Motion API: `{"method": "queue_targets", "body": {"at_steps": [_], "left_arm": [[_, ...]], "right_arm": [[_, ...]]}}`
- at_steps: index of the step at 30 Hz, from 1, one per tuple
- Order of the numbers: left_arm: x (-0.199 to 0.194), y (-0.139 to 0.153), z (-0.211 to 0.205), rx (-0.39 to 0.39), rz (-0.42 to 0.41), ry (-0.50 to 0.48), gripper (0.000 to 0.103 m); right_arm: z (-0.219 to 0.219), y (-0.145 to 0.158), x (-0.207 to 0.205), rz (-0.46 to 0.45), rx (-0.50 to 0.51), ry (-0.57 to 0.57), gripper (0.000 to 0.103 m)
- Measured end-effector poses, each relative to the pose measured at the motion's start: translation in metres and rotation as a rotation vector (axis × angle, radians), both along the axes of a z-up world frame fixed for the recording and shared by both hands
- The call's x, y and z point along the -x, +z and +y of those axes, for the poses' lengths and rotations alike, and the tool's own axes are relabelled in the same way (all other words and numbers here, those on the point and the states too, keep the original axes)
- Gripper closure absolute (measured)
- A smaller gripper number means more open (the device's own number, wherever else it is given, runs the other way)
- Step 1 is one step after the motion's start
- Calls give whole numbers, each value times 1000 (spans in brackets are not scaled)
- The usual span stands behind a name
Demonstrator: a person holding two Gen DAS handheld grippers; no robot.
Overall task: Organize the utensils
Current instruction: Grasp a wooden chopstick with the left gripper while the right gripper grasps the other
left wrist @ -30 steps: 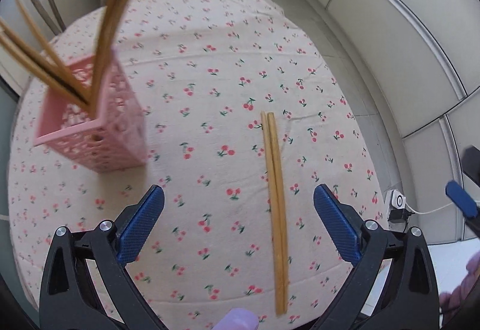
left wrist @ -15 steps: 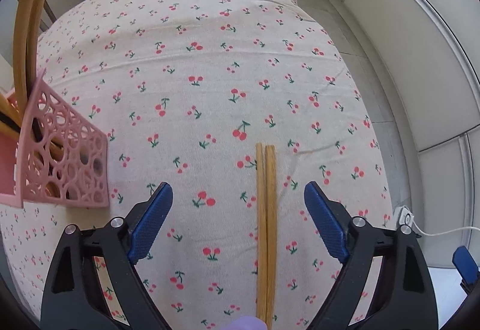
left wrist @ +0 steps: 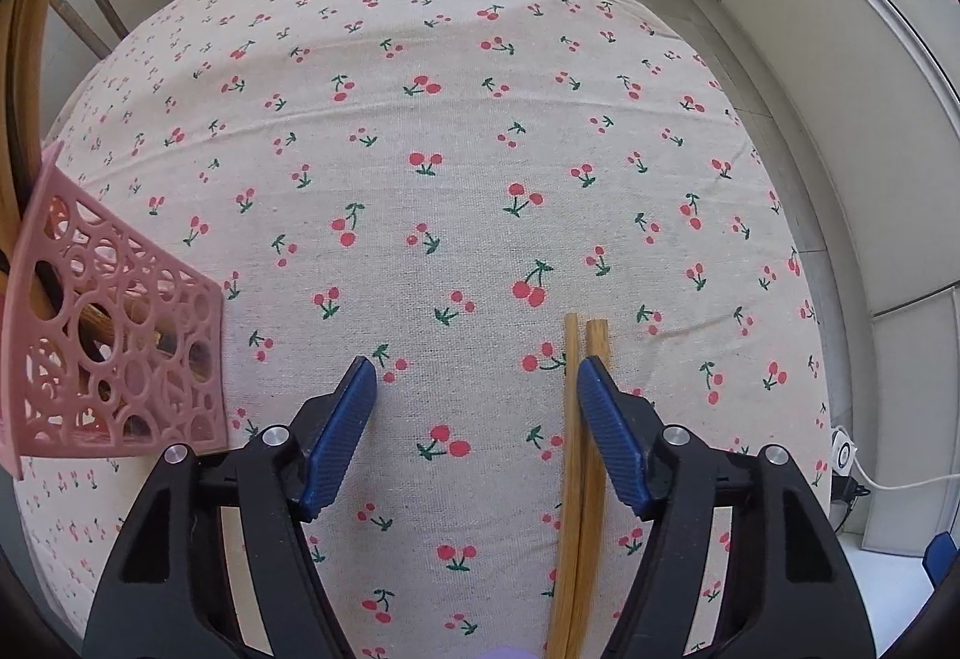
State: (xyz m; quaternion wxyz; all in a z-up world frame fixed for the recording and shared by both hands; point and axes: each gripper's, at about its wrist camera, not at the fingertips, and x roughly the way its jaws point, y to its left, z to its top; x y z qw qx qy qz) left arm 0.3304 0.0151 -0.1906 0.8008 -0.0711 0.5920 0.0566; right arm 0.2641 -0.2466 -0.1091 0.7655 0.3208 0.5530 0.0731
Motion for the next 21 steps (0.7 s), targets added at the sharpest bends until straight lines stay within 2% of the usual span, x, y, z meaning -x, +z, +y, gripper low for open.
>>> {"method": "queue_targets", "body": {"at_steps": [7,10,11,12,16,18,21], "left_arm": [[-7,-11,-25,-47,-1,-34,39],[-8,-10,-38,-70,-18,-78,54],[-8,-10,-43,-60,-22,-100,67],[-9,-10,-47,-51,-23,-106,73],[-8,-12,-55,-42,-28,-121,86],[-2,-12,-56,-40,-30,-132,97],[4,-13,-43,-30,-29,-150,98]], "right_arm": [[-1,-2,0,9,14,-3,9],[-3,0,-1,4,34,-6,9],[-4,1,-2,2,38,-9,9],[-5,0,-2,3,39,-12,9],[-6,-6,-5,23,32,-9,9],[-4,-10,-7,35,39,-7,9],[1,-18,-12,53,59,-1,9]]}}
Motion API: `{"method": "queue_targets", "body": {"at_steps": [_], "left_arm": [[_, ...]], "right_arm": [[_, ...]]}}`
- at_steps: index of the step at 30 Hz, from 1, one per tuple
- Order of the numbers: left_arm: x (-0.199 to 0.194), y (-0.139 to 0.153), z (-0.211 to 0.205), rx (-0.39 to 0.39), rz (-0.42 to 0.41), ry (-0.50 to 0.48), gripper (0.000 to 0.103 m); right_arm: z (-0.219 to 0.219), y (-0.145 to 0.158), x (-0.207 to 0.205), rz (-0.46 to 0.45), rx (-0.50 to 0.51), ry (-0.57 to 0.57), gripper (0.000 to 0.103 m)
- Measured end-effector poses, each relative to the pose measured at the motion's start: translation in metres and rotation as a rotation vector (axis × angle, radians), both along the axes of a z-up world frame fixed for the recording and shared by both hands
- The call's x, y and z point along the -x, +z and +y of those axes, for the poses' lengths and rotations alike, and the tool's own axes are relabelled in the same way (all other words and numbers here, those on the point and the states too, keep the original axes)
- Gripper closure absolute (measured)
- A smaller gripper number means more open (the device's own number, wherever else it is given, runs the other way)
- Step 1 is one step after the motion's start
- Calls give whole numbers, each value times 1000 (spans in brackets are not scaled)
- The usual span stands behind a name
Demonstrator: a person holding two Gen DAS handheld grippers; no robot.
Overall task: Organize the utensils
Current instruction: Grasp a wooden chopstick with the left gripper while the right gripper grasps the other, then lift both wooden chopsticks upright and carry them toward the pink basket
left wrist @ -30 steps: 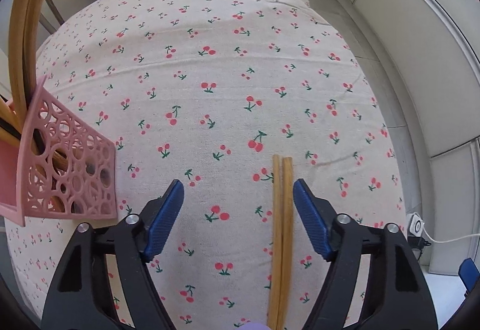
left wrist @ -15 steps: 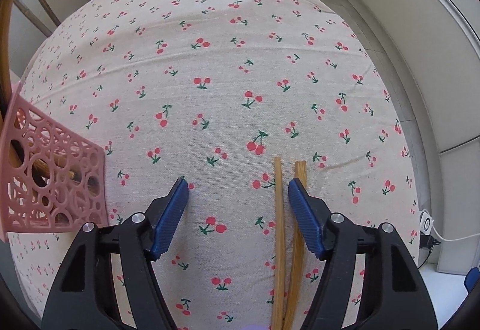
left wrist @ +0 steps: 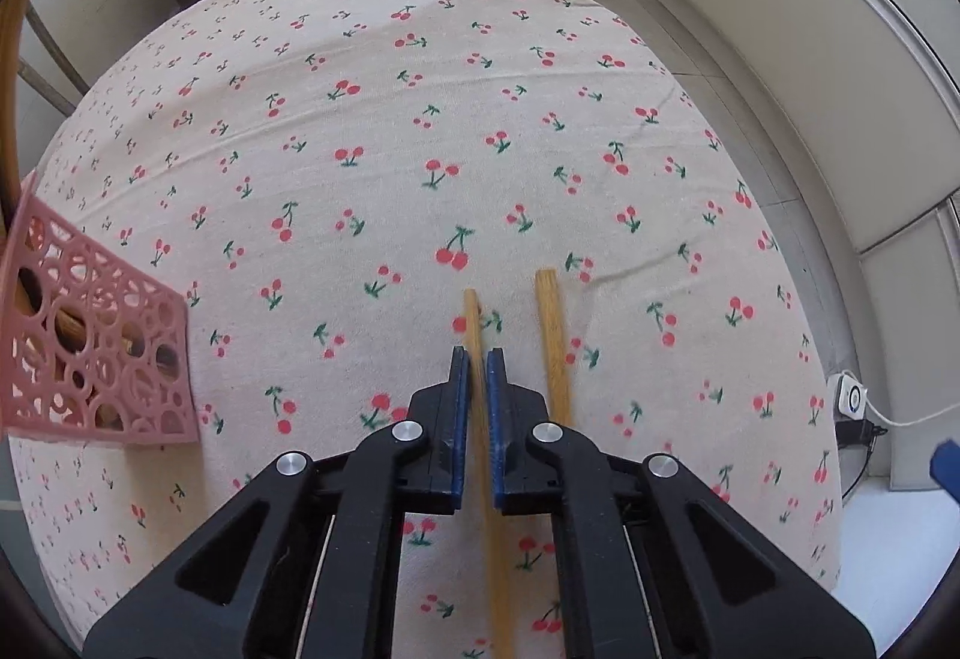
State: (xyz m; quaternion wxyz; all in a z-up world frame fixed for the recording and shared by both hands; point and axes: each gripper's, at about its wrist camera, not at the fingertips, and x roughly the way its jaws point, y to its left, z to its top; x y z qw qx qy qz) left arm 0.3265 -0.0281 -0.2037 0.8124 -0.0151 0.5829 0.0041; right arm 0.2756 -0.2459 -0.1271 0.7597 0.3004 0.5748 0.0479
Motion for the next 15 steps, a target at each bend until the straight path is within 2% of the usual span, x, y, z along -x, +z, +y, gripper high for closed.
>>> {"method": "queue_targets", "body": {"at_steps": [4,7,13,15], "left_arm": [[15,0,11,6,-1,-10,98],[32,12,29,33,-15,18,98],[75,71,77,56,-159,93,98],[94,93,89,40,-215,124,98]], "right_arm": [[9,-13,-8,24,34,13,9],[22,-25,-16,40,70,40,9],[68,-47,-33,45,150,136,9],[87,-53,-37,45,179,167,9]]}}
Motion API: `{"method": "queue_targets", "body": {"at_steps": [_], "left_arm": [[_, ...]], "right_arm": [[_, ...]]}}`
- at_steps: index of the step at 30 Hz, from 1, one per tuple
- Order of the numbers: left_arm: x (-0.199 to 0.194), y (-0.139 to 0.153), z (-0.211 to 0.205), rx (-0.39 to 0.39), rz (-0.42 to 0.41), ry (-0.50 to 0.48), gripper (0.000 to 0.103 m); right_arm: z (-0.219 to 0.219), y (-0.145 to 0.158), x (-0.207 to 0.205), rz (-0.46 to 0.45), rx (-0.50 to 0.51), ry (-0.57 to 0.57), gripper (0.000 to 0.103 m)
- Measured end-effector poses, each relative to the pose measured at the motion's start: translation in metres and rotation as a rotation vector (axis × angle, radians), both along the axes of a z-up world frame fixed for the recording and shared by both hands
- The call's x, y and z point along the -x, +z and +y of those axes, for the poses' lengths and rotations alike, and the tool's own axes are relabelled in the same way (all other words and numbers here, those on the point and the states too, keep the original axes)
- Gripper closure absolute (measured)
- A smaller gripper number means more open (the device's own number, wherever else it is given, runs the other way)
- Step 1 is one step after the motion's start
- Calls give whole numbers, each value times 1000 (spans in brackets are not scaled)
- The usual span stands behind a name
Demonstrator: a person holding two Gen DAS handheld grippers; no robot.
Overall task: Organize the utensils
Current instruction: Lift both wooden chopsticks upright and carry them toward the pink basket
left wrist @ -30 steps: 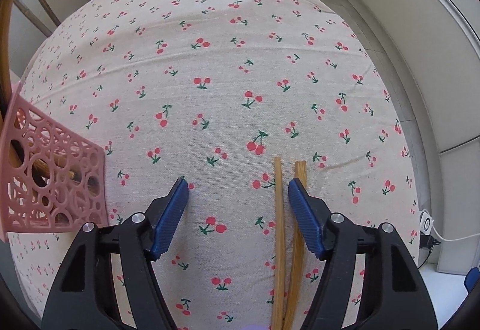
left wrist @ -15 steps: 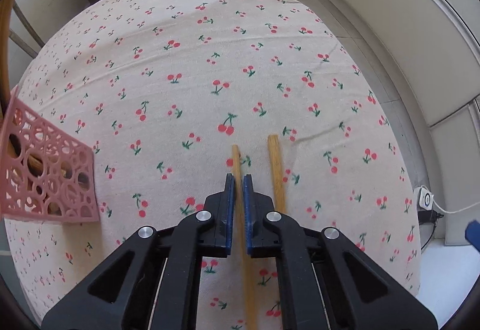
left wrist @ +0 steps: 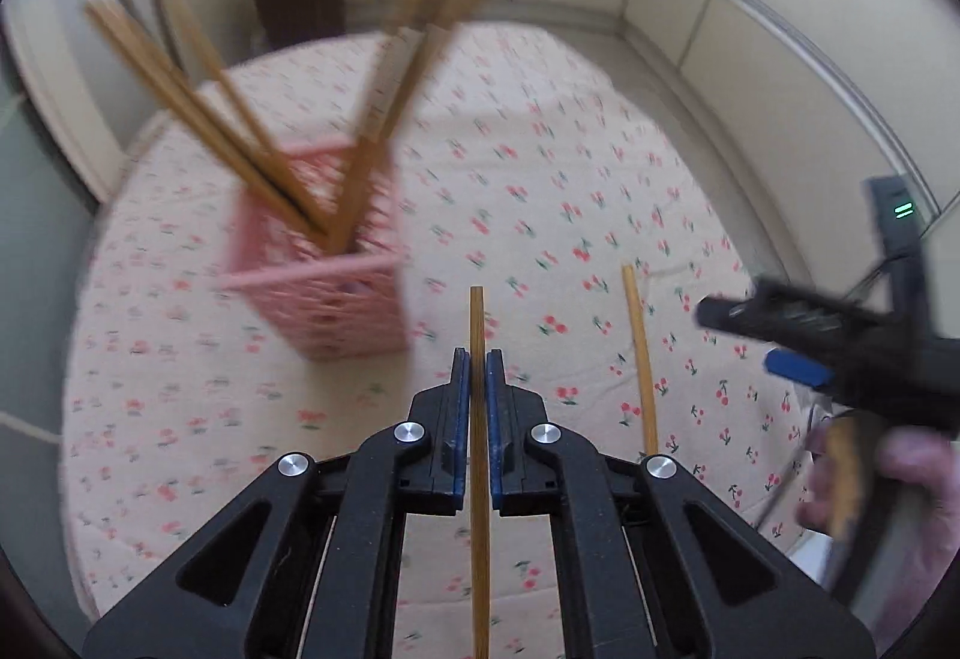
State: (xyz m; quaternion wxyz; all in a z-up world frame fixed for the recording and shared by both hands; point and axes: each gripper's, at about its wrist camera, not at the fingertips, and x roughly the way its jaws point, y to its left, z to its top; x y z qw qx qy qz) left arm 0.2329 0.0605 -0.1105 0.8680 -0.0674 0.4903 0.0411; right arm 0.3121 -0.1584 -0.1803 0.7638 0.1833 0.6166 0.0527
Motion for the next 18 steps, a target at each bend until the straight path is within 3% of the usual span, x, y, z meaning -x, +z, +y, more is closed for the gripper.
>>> {"method": "queue_targets", "body": {"at_steps": [12,18], "left_arm": [[90,73,66,-22,-187,152,98],[105,96,92,-34,-260,231,98]], "right_arm": [[81,-24,-9,-31,217,146,8],[100,-28,-11,-60,316,177,8]]}}
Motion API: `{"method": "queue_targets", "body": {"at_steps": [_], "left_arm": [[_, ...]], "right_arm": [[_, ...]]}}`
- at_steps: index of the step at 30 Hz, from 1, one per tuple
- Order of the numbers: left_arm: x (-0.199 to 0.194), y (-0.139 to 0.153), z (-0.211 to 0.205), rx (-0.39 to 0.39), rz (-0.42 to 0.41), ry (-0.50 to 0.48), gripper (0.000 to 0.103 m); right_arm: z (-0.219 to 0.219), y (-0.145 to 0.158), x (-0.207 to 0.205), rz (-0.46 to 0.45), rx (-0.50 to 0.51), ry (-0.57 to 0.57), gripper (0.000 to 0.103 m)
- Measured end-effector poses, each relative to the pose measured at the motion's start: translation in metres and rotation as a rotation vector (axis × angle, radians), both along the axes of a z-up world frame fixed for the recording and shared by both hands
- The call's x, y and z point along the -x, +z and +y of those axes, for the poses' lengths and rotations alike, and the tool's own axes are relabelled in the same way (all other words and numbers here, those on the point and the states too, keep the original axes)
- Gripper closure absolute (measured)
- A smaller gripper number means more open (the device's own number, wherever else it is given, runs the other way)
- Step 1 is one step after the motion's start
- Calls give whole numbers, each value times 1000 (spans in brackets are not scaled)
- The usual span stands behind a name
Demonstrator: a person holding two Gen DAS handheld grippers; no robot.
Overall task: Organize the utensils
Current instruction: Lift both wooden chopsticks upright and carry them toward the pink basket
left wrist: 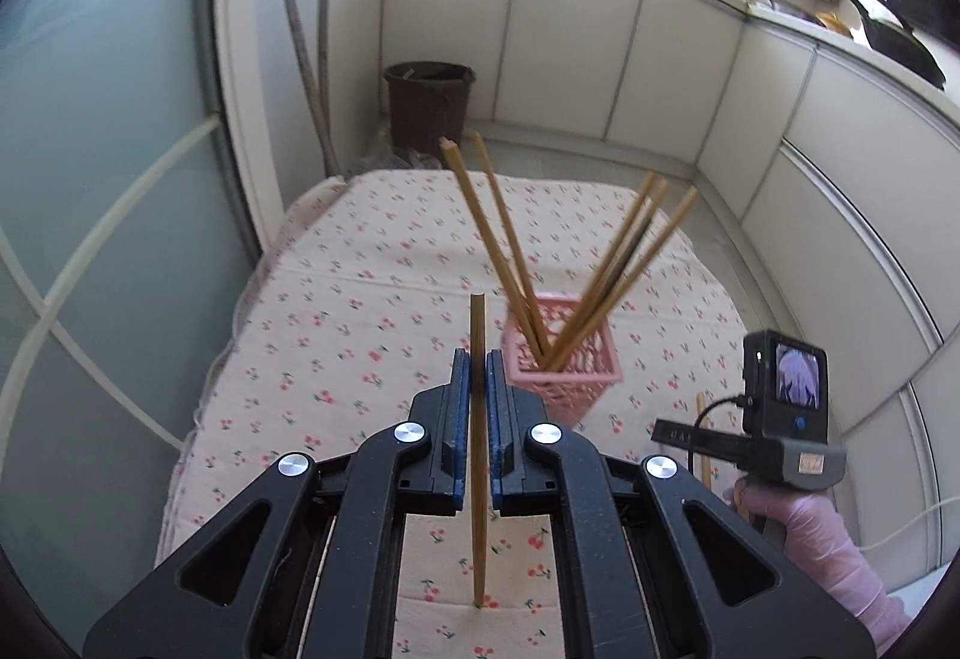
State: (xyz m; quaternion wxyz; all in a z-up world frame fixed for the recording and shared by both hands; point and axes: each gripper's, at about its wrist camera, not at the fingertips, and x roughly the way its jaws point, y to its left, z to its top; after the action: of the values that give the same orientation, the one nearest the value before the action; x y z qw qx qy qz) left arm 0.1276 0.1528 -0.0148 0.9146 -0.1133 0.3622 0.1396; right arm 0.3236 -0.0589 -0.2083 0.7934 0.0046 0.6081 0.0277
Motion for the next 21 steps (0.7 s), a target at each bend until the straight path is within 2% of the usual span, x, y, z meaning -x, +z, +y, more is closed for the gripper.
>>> {"method": "queue_targets", "body": {"at_steps": [2,6,9,11,12,13,14,15,21], "left_arm": [[2,2,6,-1,-10,18,98],[4,4,12,13,-8,27,98],[4,5,12,15,-10,25,98],[4,5,12,10,-13,25,98],[5,5,12,9,-13,27,98],[4,5,12,9,-12,27,98],[4,5,12,10,-12,27,98],[4,5,12,9,-11,28,98],[5,4,16,10,-11,33,98]], "right_arm": [[0,0,1,-15,-4,-16,12],[7,10,0,-54,2,-14,46],[21,14,-9,-62,3,-9,52],[23,18,-11,-70,3,3,64],[25,20,-11,-75,0,13,77],[27,20,-11,-74,-4,21,83],[29,20,-11,-74,-4,26,84],[29,22,-11,-77,-1,31,92],[27,22,-5,-74,-57,41,94]]}}
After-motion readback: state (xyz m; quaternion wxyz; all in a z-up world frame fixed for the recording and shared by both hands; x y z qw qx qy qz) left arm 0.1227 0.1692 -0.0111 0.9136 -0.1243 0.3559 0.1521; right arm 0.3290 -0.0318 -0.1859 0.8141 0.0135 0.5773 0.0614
